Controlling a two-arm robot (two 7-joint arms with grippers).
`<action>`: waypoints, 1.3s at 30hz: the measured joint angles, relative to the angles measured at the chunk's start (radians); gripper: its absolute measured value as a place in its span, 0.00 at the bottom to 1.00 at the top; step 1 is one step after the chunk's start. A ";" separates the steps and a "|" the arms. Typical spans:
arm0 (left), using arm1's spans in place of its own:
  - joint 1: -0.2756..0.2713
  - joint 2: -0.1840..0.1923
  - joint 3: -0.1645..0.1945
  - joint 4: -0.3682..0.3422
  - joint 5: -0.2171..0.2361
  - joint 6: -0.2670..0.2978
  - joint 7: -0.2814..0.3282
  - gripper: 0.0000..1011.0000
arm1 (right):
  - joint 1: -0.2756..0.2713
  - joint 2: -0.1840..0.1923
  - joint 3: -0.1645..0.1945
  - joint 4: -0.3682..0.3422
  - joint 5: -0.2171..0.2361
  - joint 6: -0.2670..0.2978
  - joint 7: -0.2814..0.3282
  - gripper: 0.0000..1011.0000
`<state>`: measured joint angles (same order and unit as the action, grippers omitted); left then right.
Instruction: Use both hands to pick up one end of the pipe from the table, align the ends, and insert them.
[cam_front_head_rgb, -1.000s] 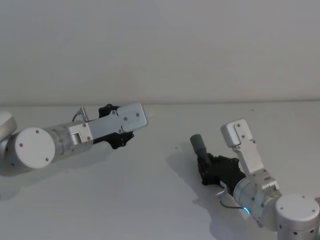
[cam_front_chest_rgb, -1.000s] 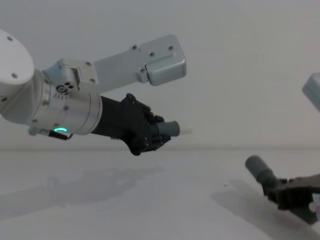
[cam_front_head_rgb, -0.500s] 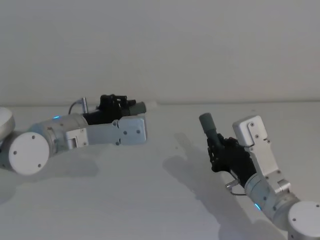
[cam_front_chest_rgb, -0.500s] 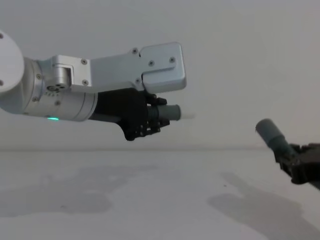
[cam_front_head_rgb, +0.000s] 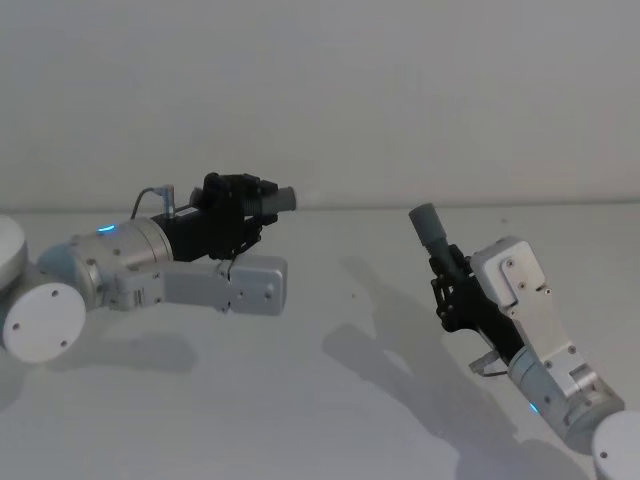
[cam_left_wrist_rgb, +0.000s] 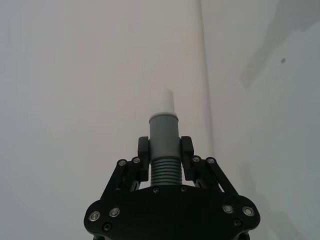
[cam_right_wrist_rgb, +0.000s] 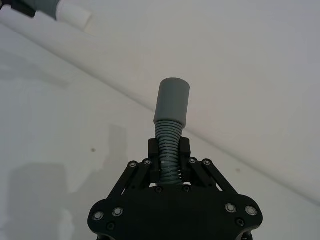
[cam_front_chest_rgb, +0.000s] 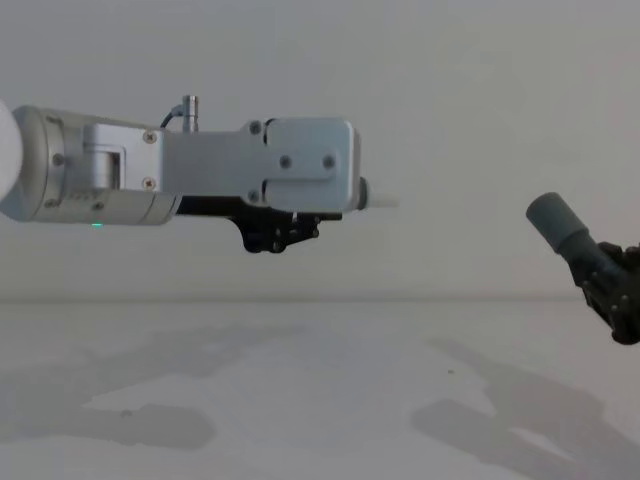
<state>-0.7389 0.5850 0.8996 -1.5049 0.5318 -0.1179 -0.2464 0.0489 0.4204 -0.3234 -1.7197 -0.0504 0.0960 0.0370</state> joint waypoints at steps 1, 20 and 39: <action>-0.001 0.002 0.002 0.002 0.010 -0.009 0.012 0.35 | 0.002 0.007 -0.002 0.003 -0.016 -0.011 -0.001 0.20; -0.052 0.032 0.070 0.071 0.313 -0.241 0.289 0.35 | 0.046 0.102 -0.039 0.054 -0.202 -0.084 0.018 0.19; -0.076 0.040 0.103 0.110 0.466 -0.335 0.431 0.35 | 0.046 0.176 -0.042 0.050 -0.275 -0.181 0.041 0.19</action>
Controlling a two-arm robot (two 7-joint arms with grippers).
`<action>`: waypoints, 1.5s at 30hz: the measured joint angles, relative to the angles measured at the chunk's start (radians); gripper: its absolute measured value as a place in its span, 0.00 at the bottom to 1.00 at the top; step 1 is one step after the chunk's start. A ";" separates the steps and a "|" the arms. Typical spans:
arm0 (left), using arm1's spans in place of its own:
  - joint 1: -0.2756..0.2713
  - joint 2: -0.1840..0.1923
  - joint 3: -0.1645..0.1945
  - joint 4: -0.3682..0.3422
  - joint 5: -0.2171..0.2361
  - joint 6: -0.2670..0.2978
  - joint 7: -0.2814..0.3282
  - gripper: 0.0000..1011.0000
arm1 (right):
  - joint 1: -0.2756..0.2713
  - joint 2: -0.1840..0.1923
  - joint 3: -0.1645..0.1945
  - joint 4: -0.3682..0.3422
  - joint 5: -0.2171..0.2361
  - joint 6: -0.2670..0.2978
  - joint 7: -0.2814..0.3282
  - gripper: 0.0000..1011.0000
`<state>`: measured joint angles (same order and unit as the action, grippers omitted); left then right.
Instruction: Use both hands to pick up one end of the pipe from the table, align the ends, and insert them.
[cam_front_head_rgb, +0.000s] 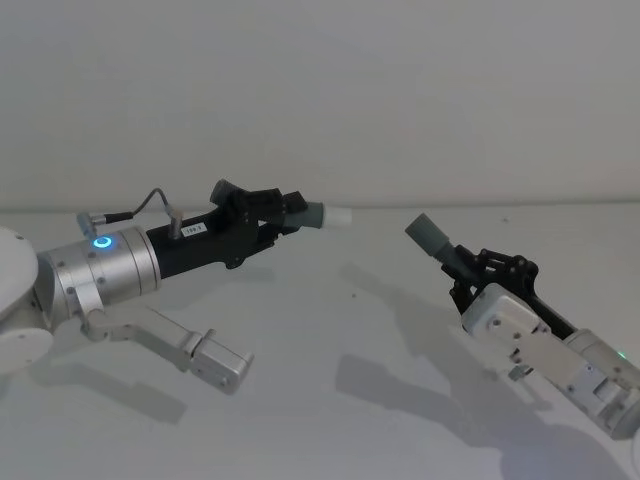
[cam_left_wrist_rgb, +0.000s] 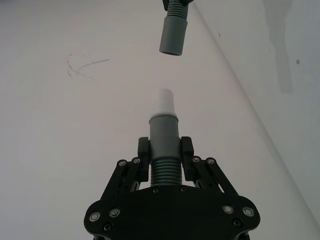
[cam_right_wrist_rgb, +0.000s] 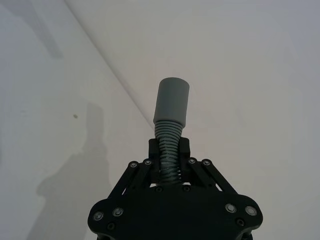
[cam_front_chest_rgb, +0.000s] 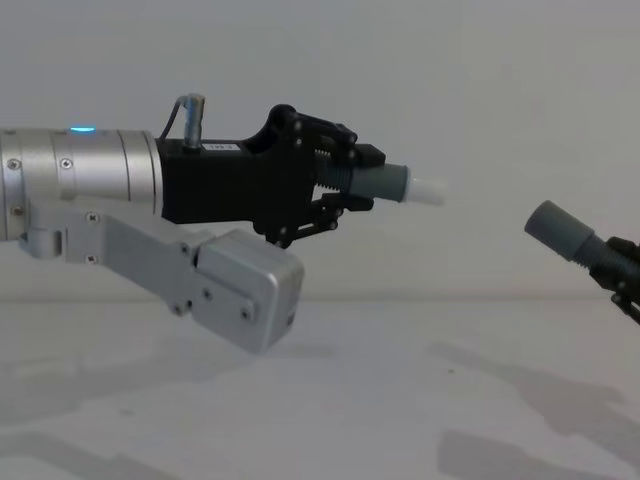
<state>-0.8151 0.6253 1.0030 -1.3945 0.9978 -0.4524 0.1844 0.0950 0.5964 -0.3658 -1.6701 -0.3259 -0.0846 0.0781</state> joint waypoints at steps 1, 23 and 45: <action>0.000 0.000 0.000 0.001 0.000 -0.002 0.001 0.35 | 0.000 0.001 0.000 -0.001 0.000 -0.003 0.001 0.19; 0.028 -0.058 -0.052 0.081 -0.177 -0.115 0.032 0.35 | -0.017 0.030 -0.005 -0.013 -0.075 -0.096 -0.018 0.19; 0.034 -0.091 -0.075 0.128 -0.273 -0.184 0.040 0.35 | -0.006 0.032 -0.020 -0.003 -0.147 -0.176 -0.042 0.19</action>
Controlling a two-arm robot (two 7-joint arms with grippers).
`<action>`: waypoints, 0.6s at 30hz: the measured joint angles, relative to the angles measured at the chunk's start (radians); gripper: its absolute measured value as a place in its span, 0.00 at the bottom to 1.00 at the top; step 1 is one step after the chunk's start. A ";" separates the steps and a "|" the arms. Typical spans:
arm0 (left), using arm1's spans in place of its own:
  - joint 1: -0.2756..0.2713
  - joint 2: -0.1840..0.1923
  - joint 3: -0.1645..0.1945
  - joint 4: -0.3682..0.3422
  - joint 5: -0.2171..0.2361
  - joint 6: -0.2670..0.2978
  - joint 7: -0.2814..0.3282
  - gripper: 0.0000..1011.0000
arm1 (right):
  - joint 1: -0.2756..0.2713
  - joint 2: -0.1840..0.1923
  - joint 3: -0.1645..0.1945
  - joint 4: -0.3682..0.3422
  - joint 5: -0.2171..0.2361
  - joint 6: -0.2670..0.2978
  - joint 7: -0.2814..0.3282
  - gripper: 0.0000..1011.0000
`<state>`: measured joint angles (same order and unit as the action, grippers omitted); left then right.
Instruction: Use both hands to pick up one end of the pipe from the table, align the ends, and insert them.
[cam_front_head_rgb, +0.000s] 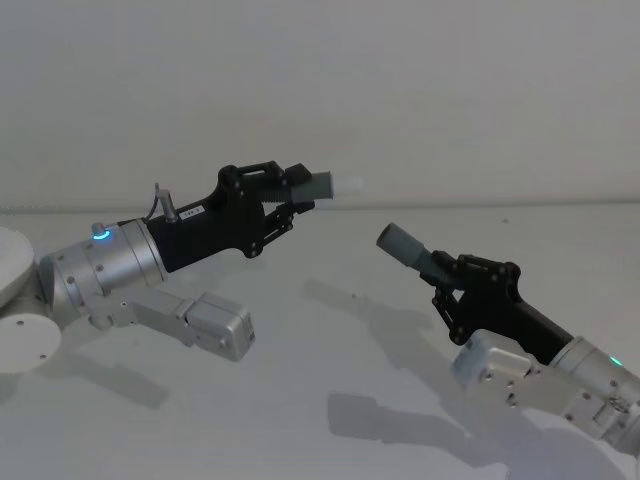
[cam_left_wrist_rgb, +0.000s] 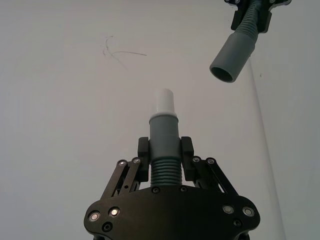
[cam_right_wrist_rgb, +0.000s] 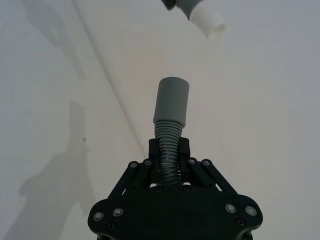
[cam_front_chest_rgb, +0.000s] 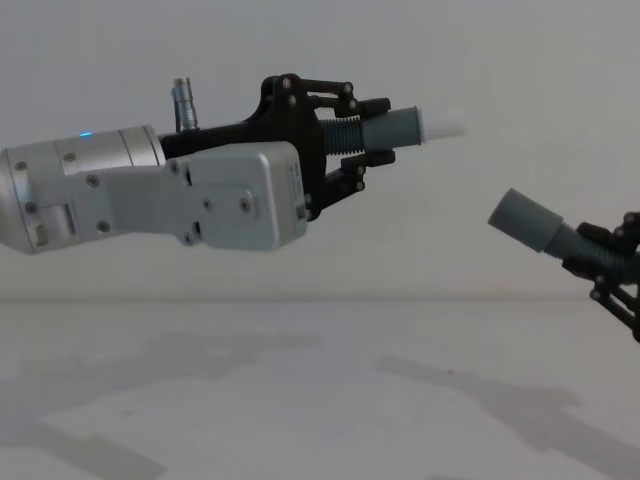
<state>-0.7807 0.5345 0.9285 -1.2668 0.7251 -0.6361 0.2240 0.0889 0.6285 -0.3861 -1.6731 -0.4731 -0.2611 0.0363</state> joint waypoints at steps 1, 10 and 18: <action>0.000 0.000 0.000 0.000 -0.001 -0.001 0.000 0.35 | 0.001 0.000 -0.001 0.001 -0.003 -0.004 -0.001 0.19; 0.001 -0.003 -0.002 0.004 -0.009 -0.006 0.001 0.35 | 0.040 0.002 -0.019 0.018 -0.066 -0.060 -0.012 0.19; 0.001 -0.004 -0.003 0.006 -0.013 -0.009 0.001 0.35 | 0.069 0.014 -0.031 0.021 -0.125 -0.080 -0.004 0.19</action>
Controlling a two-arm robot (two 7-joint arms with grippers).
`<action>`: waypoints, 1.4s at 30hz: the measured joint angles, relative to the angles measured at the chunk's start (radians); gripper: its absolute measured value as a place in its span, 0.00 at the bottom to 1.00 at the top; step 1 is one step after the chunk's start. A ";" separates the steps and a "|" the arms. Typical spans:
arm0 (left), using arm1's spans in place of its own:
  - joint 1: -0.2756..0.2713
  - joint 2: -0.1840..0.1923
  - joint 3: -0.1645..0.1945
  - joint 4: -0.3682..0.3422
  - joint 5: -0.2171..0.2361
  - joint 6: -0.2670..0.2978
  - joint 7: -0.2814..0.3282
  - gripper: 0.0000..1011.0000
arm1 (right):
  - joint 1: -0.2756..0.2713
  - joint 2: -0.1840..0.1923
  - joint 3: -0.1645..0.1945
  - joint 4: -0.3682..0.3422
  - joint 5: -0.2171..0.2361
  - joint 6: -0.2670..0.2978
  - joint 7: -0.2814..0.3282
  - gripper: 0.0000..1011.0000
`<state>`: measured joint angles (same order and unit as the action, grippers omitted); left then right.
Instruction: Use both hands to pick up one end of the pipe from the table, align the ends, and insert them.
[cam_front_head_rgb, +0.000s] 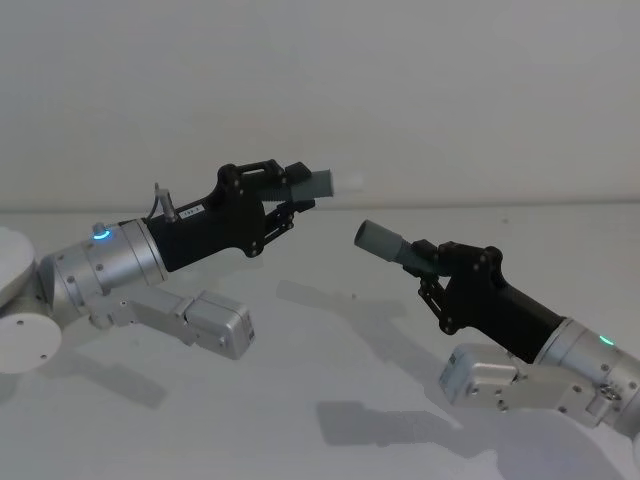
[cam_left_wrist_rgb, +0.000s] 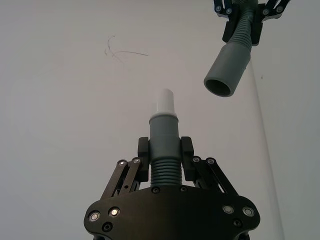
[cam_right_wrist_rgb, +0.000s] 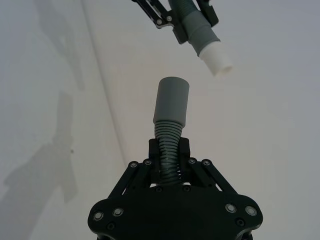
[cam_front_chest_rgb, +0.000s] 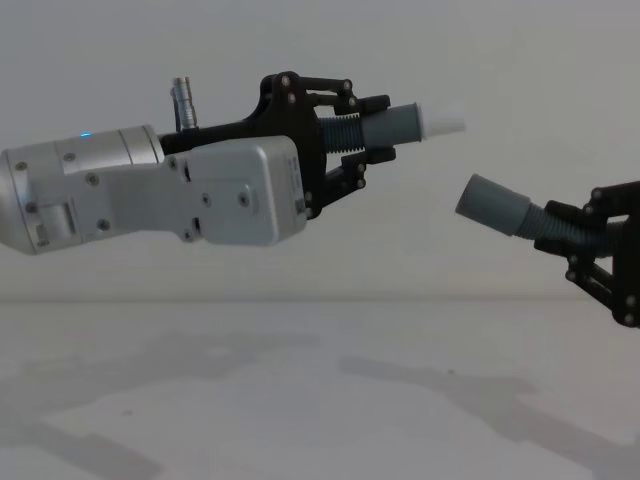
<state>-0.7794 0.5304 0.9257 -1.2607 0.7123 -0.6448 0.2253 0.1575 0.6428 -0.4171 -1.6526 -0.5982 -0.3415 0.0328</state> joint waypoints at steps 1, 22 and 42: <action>0.000 0.000 0.000 0.000 0.000 0.000 0.000 0.35 | 0.005 0.002 -0.001 0.000 -0.011 -0.002 0.003 0.19; 0.000 -0.001 -0.001 0.002 -0.004 -0.003 0.000 0.35 | 0.075 0.002 0.016 0.034 -0.097 0.028 0.026 0.19; 0.000 -0.001 -0.001 0.002 -0.004 -0.003 0.000 0.35 | 0.114 0.026 0.022 0.051 -0.129 0.020 0.028 0.19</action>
<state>-0.7795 0.5291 0.9250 -1.2591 0.7086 -0.6474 0.2251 0.2720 0.6691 -0.3950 -1.6015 -0.7268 -0.3213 0.0608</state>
